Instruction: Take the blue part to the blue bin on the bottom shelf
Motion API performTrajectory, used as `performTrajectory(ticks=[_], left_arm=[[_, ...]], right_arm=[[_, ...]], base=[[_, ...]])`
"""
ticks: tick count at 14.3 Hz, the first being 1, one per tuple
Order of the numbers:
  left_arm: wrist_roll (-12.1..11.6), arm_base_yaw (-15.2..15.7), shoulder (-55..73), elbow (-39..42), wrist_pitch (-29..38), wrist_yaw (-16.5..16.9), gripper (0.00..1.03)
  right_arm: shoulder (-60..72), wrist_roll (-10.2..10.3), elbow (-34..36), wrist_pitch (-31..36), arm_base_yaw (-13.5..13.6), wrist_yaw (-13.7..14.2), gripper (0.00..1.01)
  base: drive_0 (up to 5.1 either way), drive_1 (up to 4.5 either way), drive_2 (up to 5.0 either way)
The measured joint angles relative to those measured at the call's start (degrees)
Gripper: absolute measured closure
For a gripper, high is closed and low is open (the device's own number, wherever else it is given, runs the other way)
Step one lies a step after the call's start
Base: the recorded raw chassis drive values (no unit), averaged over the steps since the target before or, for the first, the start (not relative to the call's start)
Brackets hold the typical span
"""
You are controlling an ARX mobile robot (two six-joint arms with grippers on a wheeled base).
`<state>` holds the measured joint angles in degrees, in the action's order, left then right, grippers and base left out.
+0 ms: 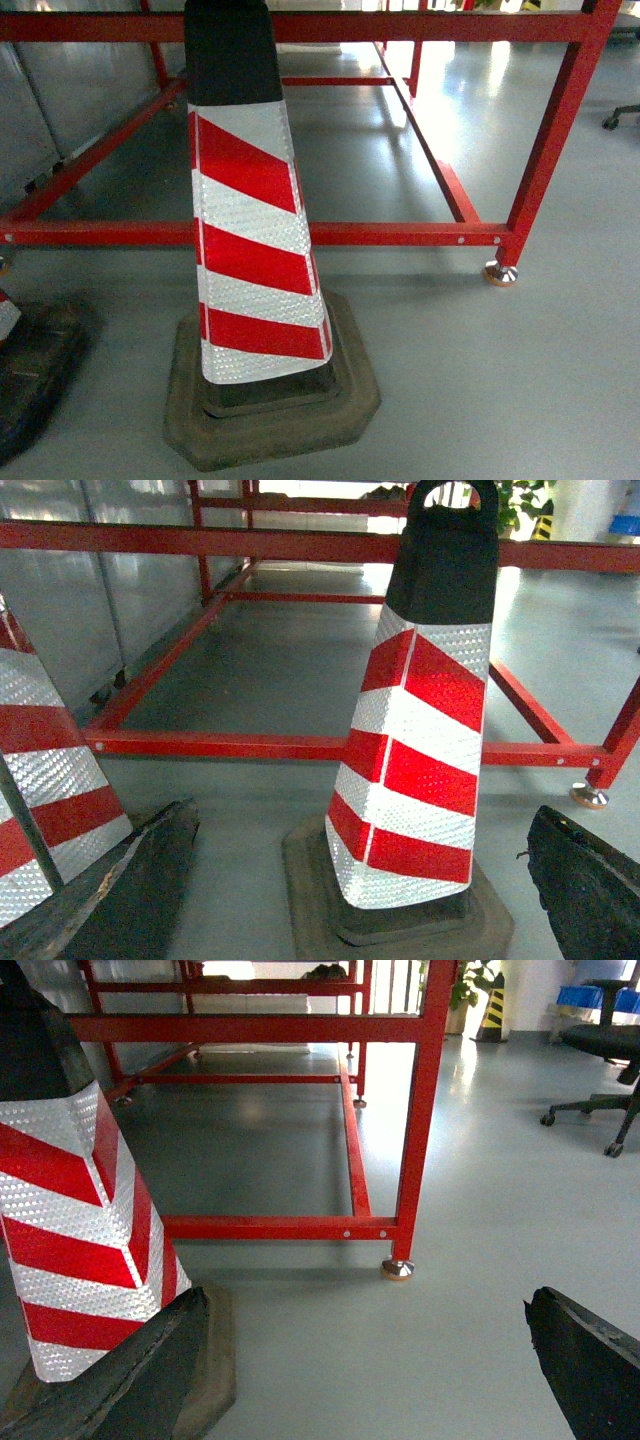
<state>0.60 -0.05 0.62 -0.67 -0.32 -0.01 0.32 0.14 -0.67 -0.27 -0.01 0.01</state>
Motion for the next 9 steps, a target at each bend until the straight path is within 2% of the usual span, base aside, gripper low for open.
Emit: performTrajectory(ticks=[9], left_arm=[[0.0, 0.0, 0.0, 0.0, 0.0, 0.0, 0.05]], right_arm=[[0.0, 0.0, 0.0, 0.0, 0.0, 0.0, 0.03]], base=[[0.0, 0.00, 0.0]])
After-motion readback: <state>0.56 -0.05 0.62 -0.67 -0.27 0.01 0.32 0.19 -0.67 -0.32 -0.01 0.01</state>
